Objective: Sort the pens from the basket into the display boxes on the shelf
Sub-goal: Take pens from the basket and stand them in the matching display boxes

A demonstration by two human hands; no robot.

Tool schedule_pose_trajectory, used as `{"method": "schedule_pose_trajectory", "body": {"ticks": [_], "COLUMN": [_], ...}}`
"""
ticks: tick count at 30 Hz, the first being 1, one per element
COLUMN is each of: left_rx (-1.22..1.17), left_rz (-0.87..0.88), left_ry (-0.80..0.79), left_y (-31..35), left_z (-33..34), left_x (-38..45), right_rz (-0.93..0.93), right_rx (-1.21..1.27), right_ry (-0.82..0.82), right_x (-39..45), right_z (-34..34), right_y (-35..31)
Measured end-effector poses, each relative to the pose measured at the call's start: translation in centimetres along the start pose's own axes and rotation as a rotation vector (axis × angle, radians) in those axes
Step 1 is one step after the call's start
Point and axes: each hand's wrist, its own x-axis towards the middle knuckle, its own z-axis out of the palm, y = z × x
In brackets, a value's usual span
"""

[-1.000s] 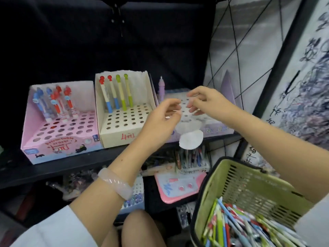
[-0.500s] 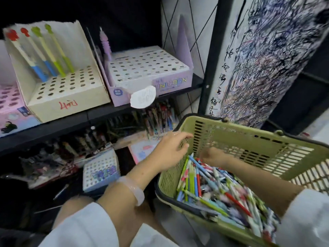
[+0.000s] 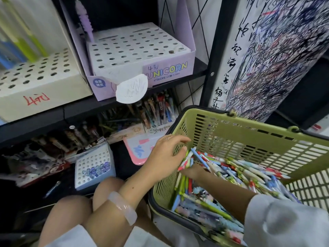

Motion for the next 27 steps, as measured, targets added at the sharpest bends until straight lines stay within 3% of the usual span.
{"method": "schedule_pose_trajectory", "body": {"ticks": [2,5,7,11,15,19,22,25,27], "left_rx": [-0.057,-0.042,-0.044,-0.006,0.015,0.025,-0.144,-0.471,-0.669], "left_rz": [-0.022,-0.015,-0.011,-0.028,-0.038,-0.057,-0.119,-0.289,-0.403], "left_ry": [-0.001,-0.012,-0.008,-0.034,-0.045,-0.032,-0.059,-0.144,-0.104], "left_y": [-0.1,-0.2,-0.2,-0.3,0.0,0.7,1.7,3.0,3.8], "left_z": [0.0,0.0,-0.1,-0.2,-0.2,0.2,0.8,1.5,1.5], "left_x": [0.0,-0.1,-0.2,-0.3,-0.1,0.0,0.1,0.0,-0.1], "right_rz": [0.037,0.053,0.069,0.000,-0.065,-0.257,-0.438,-0.606,-0.691], "right_rx": [0.068,-0.080,-0.048,0.260,0.388,0.709,0.875,0.934,0.933], "right_ry": [0.017,0.048,0.072,0.099,-0.022,-0.023,-0.050,-0.101,-0.100], "right_x": [0.0,0.5,0.6,-0.4,-3.8,-7.4,-10.1,-12.6,-13.9], "right_z": [-0.1,-0.4,-1.0,-3.4,-6.0,-6.7,-6.5,-5.9,-5.5], "right_y": [-0.2,-0.1,-0.2,0.4,1.1,0.0,-2.0,-4.3,-5.4]}}
